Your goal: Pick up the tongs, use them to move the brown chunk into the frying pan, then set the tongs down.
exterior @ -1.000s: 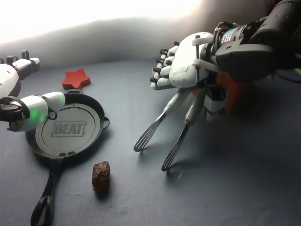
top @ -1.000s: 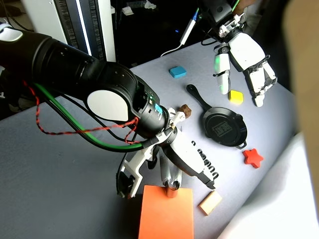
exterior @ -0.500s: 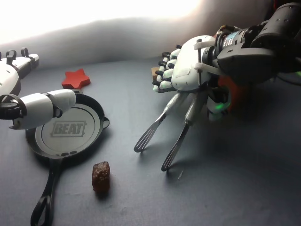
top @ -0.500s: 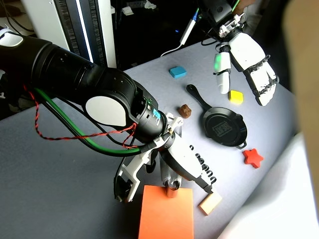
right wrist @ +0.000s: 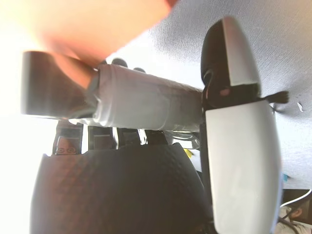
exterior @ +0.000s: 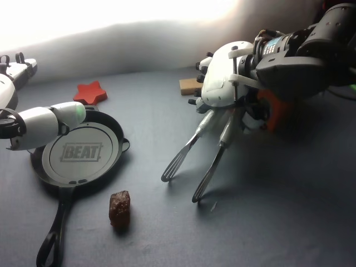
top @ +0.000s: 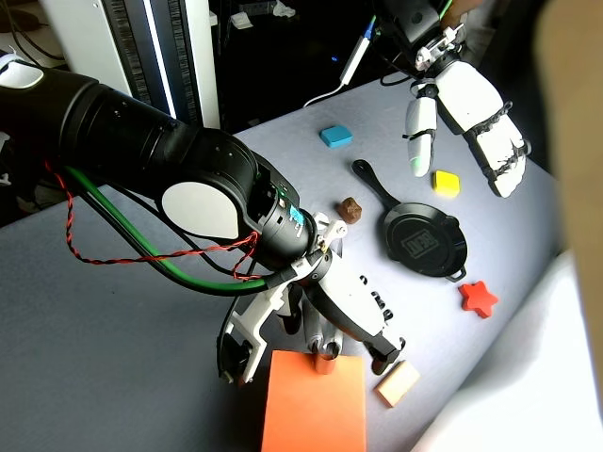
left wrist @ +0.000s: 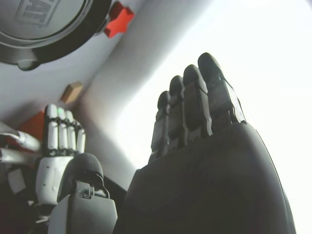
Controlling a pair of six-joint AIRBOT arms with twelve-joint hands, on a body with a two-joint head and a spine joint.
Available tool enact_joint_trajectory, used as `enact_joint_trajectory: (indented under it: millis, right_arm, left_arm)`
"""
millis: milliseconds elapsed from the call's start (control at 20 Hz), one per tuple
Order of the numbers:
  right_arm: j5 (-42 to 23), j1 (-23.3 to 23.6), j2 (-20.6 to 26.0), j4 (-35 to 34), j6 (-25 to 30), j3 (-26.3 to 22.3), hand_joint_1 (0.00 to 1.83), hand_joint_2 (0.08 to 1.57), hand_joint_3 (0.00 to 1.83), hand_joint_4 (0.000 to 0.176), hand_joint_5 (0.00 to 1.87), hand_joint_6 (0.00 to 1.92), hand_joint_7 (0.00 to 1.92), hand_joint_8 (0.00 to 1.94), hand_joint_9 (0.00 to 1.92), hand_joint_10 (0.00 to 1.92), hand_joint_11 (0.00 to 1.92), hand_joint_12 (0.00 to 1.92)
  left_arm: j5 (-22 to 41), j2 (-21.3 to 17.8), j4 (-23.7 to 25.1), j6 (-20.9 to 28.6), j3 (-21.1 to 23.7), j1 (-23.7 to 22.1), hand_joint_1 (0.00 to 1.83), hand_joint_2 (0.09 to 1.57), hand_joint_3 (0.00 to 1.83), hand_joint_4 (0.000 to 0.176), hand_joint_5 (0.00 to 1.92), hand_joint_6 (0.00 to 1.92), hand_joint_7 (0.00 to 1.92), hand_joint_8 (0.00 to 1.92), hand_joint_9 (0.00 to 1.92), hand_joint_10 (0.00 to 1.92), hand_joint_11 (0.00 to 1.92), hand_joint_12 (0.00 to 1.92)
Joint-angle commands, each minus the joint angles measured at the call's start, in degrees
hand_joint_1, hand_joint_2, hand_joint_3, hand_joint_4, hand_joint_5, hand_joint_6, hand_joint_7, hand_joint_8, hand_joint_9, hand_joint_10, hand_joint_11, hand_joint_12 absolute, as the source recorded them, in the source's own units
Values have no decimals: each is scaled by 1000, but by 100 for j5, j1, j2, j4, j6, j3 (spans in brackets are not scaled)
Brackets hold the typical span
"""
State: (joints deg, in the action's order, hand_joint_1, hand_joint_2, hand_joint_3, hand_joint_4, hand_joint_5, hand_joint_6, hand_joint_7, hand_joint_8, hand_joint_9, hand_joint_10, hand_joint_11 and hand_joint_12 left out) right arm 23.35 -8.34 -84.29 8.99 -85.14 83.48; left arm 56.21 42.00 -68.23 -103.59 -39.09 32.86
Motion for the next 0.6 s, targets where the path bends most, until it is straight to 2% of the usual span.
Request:
enact_joint_trajectory:
  millis: [0,150,550]
  right_arm:
    - [-442,55,24,79,-51,4,1012,1074,18,0,524,92,596,31,553,104,0,1369]
    - [-449,57,27,79,-51,4,1019,1094,13,0,663,73,729,18,685,96,114,1382]
    - [-442,152,102,77,-30,-76,1053,1146,15,0,810,78,885,28,825,115,302,1378]
  left_arm:
    - [500,-26,337,8,-9,-15,0,1130,0,0,107,3,165,1,144,2,0,441]
    - [500,-26,337,7,-11,-12,0,1133,1,0,114,3,175,2,156,4,0,466]
    - [500,-26,337,-9,-23,-12,0,1150,8,0,126,3,188,5,167,5,0,477]
